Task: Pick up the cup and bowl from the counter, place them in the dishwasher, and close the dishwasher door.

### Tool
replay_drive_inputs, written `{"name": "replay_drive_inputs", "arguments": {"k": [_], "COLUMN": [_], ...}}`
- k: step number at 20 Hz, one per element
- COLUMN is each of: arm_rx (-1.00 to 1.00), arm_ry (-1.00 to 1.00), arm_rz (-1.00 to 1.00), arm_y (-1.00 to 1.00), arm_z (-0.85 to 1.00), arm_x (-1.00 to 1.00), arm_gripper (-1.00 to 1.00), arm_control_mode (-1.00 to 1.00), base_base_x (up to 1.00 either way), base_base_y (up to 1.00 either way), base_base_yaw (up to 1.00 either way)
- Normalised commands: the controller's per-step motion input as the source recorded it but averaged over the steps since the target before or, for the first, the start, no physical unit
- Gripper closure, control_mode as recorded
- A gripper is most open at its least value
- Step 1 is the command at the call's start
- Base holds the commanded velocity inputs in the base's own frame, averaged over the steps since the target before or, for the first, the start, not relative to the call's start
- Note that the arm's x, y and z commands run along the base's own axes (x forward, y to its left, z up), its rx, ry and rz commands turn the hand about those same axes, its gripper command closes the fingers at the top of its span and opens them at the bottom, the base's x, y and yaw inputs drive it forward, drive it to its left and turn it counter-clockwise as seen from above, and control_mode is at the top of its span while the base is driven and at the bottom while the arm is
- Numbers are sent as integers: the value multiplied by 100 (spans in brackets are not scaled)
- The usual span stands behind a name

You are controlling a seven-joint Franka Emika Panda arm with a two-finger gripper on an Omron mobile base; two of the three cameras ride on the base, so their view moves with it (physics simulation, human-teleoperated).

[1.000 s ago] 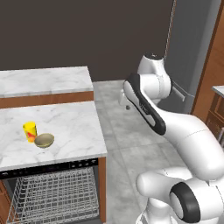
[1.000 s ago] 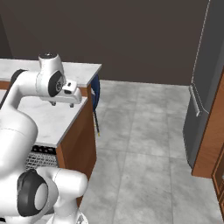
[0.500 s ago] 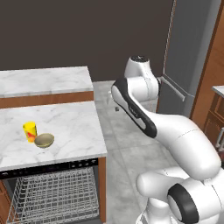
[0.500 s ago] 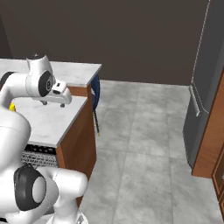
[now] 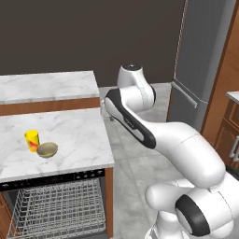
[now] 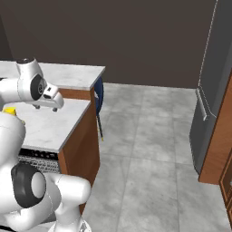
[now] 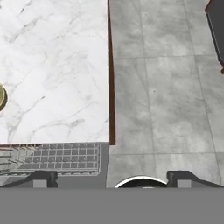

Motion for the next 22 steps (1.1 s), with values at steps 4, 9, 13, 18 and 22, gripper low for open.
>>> {"name": "replay_drive_inputs", "arguments": {"k": [4,9,13,18,22], "arm_rx": [2,3,4,2,4], "arm_ry": [0,0,0,0,0], "arm_rz": [-2,-2,0,0,0], "arm_y": [43,38,39,43,45], "arm_z": [-9,-10,-11,-11,-12], "arm_x": [1,4,6,6,6], "arm_gripper": [-100,-100,-100,-100,-100], "arm_control_mode": [-100,-100,-100,-100,-100], "base_base_x": [0,0,0,0,0], "base_base_y": [0,0,0,0,0], "base_base_yaw": [0,0,0,0,0]}}
